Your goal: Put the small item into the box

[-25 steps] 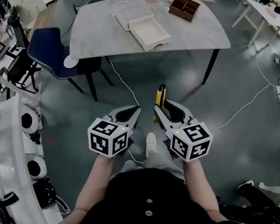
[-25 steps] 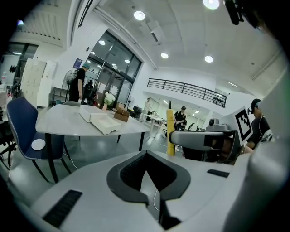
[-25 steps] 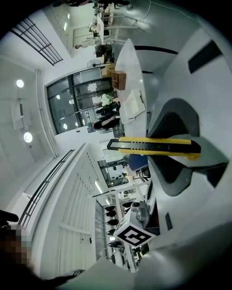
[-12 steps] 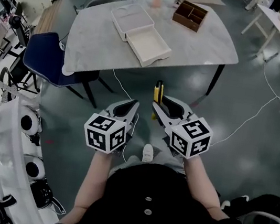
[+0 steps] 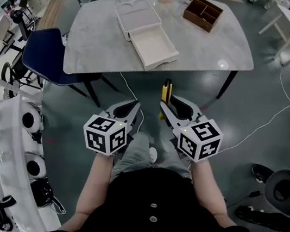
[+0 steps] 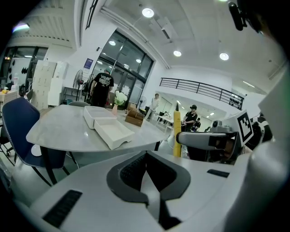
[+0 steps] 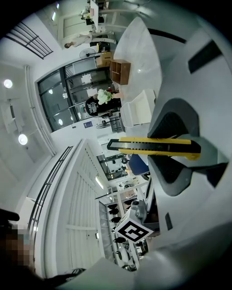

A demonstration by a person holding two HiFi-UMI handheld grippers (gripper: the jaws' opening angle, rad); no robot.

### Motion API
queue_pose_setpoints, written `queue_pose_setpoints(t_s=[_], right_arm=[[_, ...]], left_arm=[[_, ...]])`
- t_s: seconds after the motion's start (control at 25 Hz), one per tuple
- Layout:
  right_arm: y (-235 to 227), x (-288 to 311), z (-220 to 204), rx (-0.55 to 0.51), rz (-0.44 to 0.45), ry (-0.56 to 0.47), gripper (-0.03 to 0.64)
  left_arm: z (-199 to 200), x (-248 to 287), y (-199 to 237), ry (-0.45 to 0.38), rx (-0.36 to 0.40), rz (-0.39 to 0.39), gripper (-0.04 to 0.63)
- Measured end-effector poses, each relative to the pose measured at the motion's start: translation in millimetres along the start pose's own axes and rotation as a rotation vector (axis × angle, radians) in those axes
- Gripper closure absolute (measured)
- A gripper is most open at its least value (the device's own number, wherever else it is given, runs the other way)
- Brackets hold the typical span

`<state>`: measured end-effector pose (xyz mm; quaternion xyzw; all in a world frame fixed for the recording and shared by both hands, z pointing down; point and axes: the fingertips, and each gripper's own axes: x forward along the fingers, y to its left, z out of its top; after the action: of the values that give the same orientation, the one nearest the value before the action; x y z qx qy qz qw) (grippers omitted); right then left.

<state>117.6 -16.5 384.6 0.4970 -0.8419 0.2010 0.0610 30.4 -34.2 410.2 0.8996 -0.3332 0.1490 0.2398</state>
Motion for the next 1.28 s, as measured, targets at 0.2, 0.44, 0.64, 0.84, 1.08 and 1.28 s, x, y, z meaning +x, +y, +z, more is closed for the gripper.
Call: queue_pose_setpoints(t_s=[0.2, 0.44, 0.64, 0.84, 1.08, 1.28], right_arm=[[-15, 6, -1, 0.019, -0.006, 0.006, 0.494], [-32, 23, 3, 0.027, -0.013, 0.018, 0.494], [-54, 51, 15, 0.03, -0.023, 0.019, 0.494], [-71, 86, 27, 0.033, -0.025, 0.035, 0.494], [-86, 137, 52, 0.01, -0.037, 0.047, 0.494], [-101, 174, 75, 0.003, -0.056, 0.051, 0.495]], left_arm=[[2, 14, 7, 0.016, -0.007, 0.004, 0.577], [12, 34, 18, 0.023, -0.018, -0.01, 0.577], [29, 60, 34, 0.023, -0.027, -0.037, 0.577], [49, 85, 60, 0.027, -0.036, -0.054, 0.577], [81, 112, 94, 0.026, -0.045, -0.089, 0.577], [112, 132, 124, 0.017, -0.04, -0.119, 0.577]])
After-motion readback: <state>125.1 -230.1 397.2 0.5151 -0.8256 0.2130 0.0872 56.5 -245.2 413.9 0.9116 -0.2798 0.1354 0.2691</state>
